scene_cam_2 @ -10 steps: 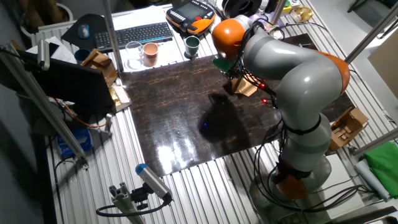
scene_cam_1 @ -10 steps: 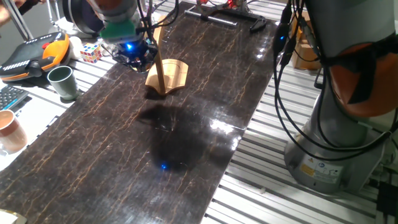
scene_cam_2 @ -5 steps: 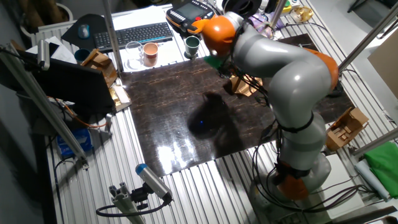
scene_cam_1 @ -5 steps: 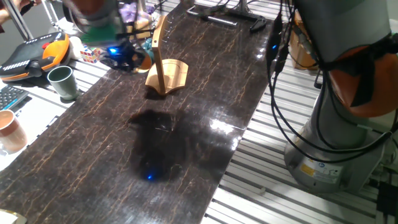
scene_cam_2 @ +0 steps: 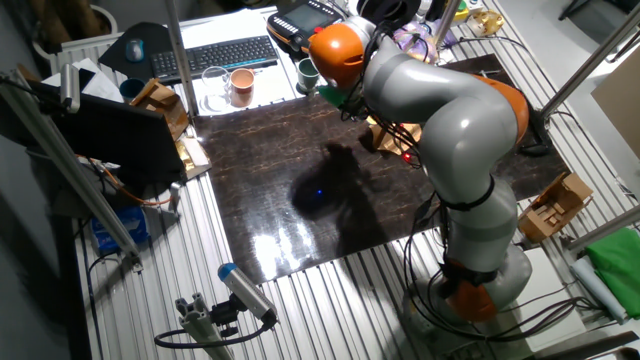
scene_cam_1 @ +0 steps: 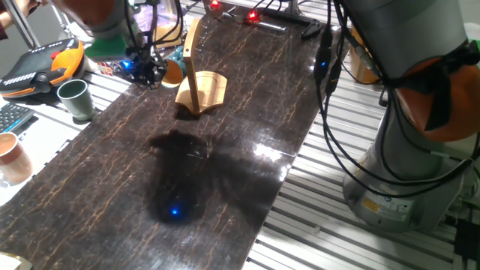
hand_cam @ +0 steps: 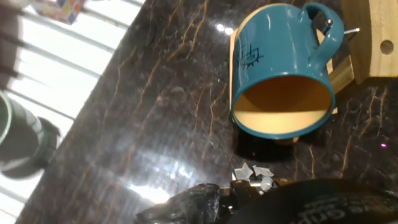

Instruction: Take the cup off the cup rack

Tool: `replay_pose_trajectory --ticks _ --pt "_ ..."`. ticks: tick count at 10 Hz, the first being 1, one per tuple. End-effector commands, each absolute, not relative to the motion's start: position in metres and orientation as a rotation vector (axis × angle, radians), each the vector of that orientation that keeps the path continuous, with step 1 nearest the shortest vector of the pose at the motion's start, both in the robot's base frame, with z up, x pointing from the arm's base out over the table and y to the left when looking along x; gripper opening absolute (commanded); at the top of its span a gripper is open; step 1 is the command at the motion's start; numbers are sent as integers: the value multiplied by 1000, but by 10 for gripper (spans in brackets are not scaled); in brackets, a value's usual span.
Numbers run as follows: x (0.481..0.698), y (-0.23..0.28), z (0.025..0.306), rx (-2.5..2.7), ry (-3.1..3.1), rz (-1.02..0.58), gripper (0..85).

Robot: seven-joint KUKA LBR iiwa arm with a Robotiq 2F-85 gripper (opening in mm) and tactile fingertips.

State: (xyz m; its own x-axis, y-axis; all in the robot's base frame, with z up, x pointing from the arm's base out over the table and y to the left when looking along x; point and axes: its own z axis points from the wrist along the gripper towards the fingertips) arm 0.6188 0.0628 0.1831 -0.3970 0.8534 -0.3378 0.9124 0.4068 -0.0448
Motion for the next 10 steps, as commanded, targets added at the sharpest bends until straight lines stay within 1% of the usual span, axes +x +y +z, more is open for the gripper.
replay_pose_trajectory --ticks 1,2,3,4,6,7,10 --pt "622 60 183 1557 2391 -321 7" --pt "625 56 184 1559 2383 -325 20" --pt "629 54 186 1561 2370 -328 67" --pt "632 52 188 1567 2348 -339 150" --pt "634 49 187 1575 2313 -329 370" --pt "635 49 186 1576 2298 -338 430" --pt "637 43 188 1603 2260 -346 417"
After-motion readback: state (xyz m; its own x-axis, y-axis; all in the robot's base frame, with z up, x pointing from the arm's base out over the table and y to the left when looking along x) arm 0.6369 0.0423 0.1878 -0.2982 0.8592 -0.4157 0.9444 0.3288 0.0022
